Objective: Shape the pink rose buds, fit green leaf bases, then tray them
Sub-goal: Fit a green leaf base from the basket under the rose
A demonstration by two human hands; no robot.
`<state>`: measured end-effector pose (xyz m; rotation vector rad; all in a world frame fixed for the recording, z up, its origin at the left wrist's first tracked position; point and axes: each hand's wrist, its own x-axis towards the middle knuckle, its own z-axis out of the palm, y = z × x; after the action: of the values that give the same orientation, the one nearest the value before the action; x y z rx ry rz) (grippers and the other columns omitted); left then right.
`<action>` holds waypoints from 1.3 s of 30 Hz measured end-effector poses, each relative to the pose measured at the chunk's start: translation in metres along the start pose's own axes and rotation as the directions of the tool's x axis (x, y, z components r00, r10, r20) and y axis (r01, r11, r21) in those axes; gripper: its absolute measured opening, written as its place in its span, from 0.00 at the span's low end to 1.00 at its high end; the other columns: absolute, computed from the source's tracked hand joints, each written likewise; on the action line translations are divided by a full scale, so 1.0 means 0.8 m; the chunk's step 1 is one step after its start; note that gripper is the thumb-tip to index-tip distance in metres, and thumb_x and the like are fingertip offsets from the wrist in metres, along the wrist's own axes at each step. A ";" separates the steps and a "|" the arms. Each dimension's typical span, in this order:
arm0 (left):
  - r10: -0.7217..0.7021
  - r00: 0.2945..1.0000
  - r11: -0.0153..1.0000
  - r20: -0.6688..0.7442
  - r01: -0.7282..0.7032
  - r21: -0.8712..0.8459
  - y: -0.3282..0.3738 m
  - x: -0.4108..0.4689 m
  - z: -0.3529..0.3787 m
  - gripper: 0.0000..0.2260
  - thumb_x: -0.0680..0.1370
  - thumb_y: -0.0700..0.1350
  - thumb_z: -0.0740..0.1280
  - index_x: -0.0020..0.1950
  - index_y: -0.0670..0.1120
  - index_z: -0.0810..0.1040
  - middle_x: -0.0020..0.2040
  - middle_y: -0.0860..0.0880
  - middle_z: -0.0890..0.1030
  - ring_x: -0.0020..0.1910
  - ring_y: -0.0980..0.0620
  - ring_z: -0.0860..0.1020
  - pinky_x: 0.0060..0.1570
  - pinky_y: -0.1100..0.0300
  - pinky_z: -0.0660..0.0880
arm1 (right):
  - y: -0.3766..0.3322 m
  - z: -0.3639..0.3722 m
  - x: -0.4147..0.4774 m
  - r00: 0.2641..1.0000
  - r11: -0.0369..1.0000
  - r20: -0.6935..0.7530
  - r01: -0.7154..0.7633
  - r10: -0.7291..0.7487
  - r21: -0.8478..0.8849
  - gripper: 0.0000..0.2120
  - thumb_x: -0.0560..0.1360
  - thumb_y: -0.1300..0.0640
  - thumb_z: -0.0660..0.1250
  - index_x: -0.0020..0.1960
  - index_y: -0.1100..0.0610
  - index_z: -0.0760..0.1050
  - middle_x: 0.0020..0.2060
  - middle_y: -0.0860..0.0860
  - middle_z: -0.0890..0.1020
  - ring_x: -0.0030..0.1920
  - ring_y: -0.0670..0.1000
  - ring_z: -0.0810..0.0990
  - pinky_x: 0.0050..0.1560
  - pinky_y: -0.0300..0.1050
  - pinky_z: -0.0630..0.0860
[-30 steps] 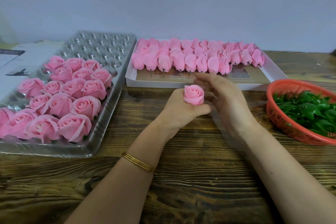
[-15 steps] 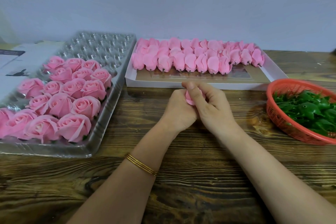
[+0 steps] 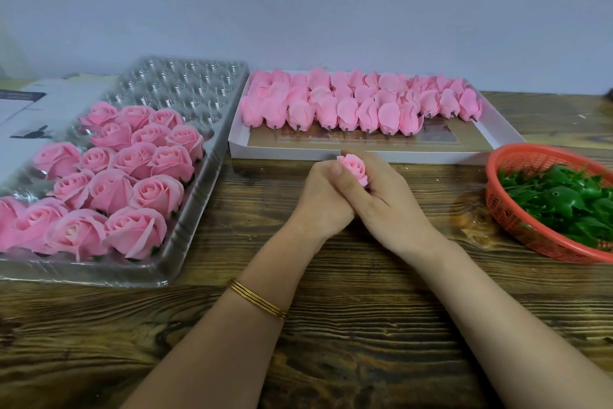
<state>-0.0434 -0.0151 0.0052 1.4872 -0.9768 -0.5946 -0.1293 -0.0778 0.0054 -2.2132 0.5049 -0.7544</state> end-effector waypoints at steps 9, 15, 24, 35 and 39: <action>-0.069 0.996 0.996 0.057 0.072 -0.056 -0.001 0.001 -0.003 0.07 0.72 0.32 0.72 0.40 0.43 0.81 0.36 0.50 0.83 0.37 0.62 0.80 0.39 0.65 0.78 | -0.004 -0.019 0.000 0.988 0.971 0.050 -0.153 0.146 0.186 0.22 0.72 0.35 0.62 0.51 0.52 0.79 0.49 0.48 0.82 0.54 0.47 0.78 0.59 0.45 0.73; -0.119 0.973 0.992 0.197 0.123 -0.011 0.003 -0.003 -0.004 0.10 0.69 0.32 0.74 0.39 0.42 0.76 0.34 0.46 0.75 0.35 0.53 0.74 0.37 0.61 0.72 | -0.007 -0.043 0.010 0.967 0.715 0.014 -0.196 0.253 0.671 0.06 0.75 0.66 0.66 0.49 0.60 0.80 0.49 0.52 0.84 0.50 0.46 0.82 0.50 0.37 0.77; -0.098 0.944 0.990 0.315 0.126 -0.071 0.016 -0.009 0.001 0.14 0.69 0.26 0.71 0.52 0.26 0.74 0.49 0.25 0.77 0.48 0.35 0.79 0.56 0.37 0.75 | -0.013 -0.040 0.006 0.973 0.705 0.157 -0.231 0.170 0.671 0.06 0.66 0.65 0.68 0.36 0.56 0.82 0.49 0.54 0.85 0.52 0.48 0.82 0.50 0.39 0.77; -0.133 0.930 0.982 0.344 0.171 -0.083 0.016 -0.011 -0.001 0.18 0.69 0.27 0.73 0.57 0.34 0.76 0.54 0.33 0.80 0.57 0.40 0.80 0.61 0.42 0.76 | -0.014 -0.040 0.004 0.954 0.689 0.270 -0.283 0.130 0.668 0.08 0.66 0.66 0.67 0.36 0.54 0.81 0.52 0.56 0.85 0.55 0.49 0.82 0.53 0.41 0.78; -0.120 0.915 0.977 0.384 0.179 -0.120 0.016 -0.010 -0.002 0.19 0.69 0.27 0.73 0.55 0.43 0.77 0.51 0.44 0.81 0.56 0.47 0.81 0.58 0.50 0.79 | -0.014 -0.039 0.004 0.948 0.695 0.290 -0.294 0.127 0.657 0.08 0.66 0.65 0.67 0.36 0.55 0.81 0.51 0.56 0.85 0.56 0.49 0.82 0.51 0.40 0.78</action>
<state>-0.0491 -0.0066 0.0165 1.3436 -1.0861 -1.0732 -0.1458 -0.0884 0.0321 -1.4639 0.2843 -0.4503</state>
